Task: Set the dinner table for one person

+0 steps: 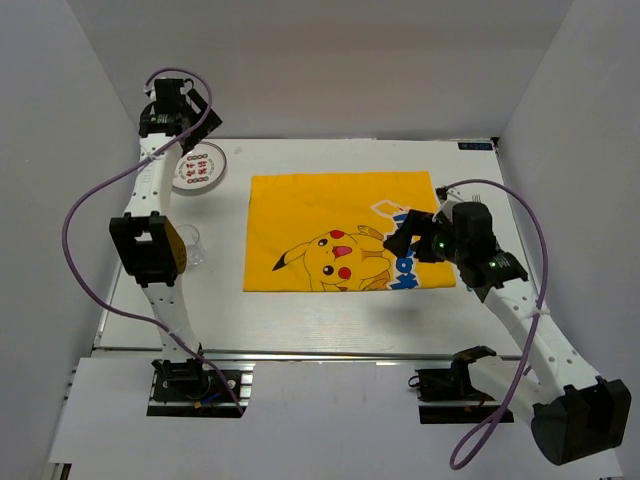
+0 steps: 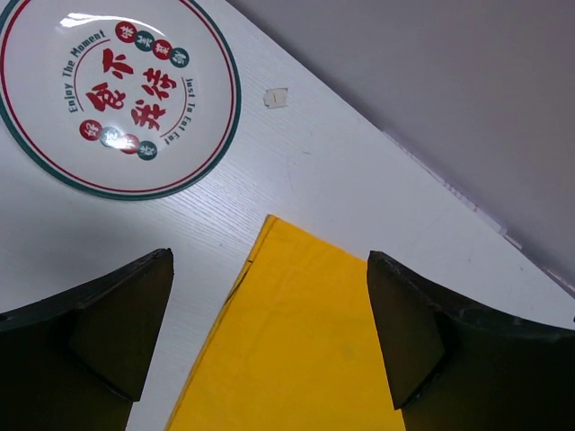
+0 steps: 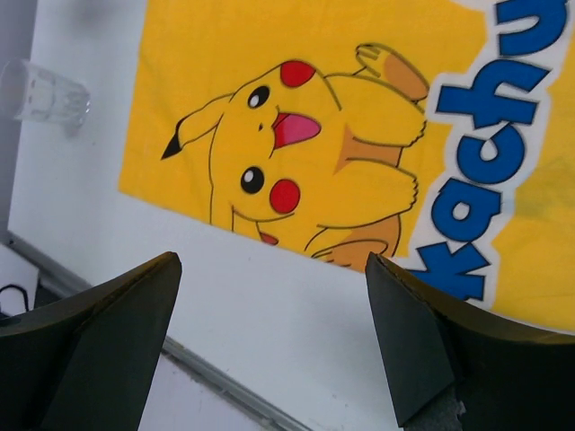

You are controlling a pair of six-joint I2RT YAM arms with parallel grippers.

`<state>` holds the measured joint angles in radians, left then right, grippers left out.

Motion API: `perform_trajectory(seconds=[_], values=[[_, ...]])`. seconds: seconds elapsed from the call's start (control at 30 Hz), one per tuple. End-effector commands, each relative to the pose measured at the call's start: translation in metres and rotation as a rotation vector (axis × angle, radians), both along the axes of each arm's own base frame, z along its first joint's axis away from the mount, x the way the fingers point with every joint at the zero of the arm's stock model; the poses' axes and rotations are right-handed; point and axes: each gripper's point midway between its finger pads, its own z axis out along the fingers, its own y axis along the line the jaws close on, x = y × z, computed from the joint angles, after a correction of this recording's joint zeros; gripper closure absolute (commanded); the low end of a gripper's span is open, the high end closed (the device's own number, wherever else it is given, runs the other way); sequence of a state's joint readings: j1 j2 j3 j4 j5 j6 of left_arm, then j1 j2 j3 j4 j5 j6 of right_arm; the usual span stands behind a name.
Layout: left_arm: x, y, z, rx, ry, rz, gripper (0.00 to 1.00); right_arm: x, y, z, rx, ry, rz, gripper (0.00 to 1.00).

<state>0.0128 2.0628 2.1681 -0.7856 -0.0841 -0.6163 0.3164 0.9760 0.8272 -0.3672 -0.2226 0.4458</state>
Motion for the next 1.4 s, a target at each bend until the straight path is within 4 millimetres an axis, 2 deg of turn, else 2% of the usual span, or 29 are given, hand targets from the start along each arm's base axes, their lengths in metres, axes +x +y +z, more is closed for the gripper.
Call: perform_trajectory(seconds=[0.0, 0.07, 0.1, 0.17, 0.2, 0.27, 0.3, 0.37, 0.43, 0.5, 0.53, 0.73, 0.93, 1.07, 1.23, 1.27, 1.3, 1.37], values=[[0.014, 0.023, 0.010, 0.013, -0.060, 0.022, 0.02, -0.016, 0.016, 0.010, 0.090, -0.049, 0.097, 0.11], [0.016, 0.046, -0.002, 0.009, -0.042, 0.055, 0.02, -0.021, 0.016, 0.009, 0.106, -0.057, 0.103, 0.11], [0.020, 0.052, -0.018, 0.003, -0.015, 0.061, 0.02, -0.024, 0.018, 0.009, 0.118, -0.055, 0.117, 0.11], [0.022, 0.061, -0.033, -0.015, 0.007, 0.063, 0.02, -0.030, 0.020, 0.010, 0.135, -0.058, 0.135, 0.11], [0.022, 0.072, -0.049, -0.025, 0.032, 0.081, 0.02, -0.034, 0.022, 0.010, 0.145, -0.056, 0.152, 0.11], [0.026, 0.079, -0.062, -0.045, 0.033, 0.084, 0.02, -0.039, 0.023, 0.013, 0.156, -0.068, 0.170, 0.11], [0.024, 0.076, -0.074, -0.082, 0.048, 0.062, 0.02, -0.040, 0.023, 0.014, 0.158, -0.075, 0.173, 0.11], [0.024, 0.082, -0.084, -0.101, 0.056, 0.071, 0.02, -0.043, 0.025, 0.015, 0.160, -0.076, 0.194, 0.11], [0.021, 0.098, -0.099, -0.112, 0.086, 0.106, 0.02, -0.046, 0.026, 0.015, 0.160, -0.075, 0.213, 0.11], [0.018, 0.105, -0.109, -0.114, 0.111, 0.129, 0.02, -0.049, 0.027, 0.011, 0.160, -0.065, 0.226, 0.11], [0.016, 0.112, -0.121, -0.114, 0.138, 0.148, 0.02, -0.050, 0.027, 0.012, 0.161, -0.069, 0.227, 0.11], [0.005, 0.124, -0.163, -0.125, 0.224, 0.194, 0.02, -0.051, 0.029, 0.007, 0.158, -0.067, 0.246, 0.11], [0.012, 0.133, -0.177, -0.145, 0.189, 0.206, 0.02, -0.054, 0.030, 0.006, 0.166, -0.065, 0.267, 0.11], [0.016, 0.134, -0.198, -0.157, 0.221, 0.219, 0.02, -0.055, 0.030, 0.002, 0.166, -0.059, 0.264, 0.11], [0.017, 0.137, -0.217, -0.161, 0.238, 0.245, 0.09, -0.054, 0.030, 0.000, 0.160, -0.053, 0.262, 0.11], [0.017, 0.137, -0.218, -0.160, 0.239, 0.244, 0.13, -0.054, 0.029, -0.001, 0.155, -0.052, 0.261, 0.11], [0.018, 0.137, -0.222, -0.163, 0.241, 0.244, 0.24, -0.055, 0.029, -0.002, 0.154, -0.048, 0.264, 0.11], [0.018, 0.137, -0.227, -0.164, 0.246, 0.246, 0.32, -0.055, 0.029, -0.006, 0.148, -0.041, 0.263, 0.11]])
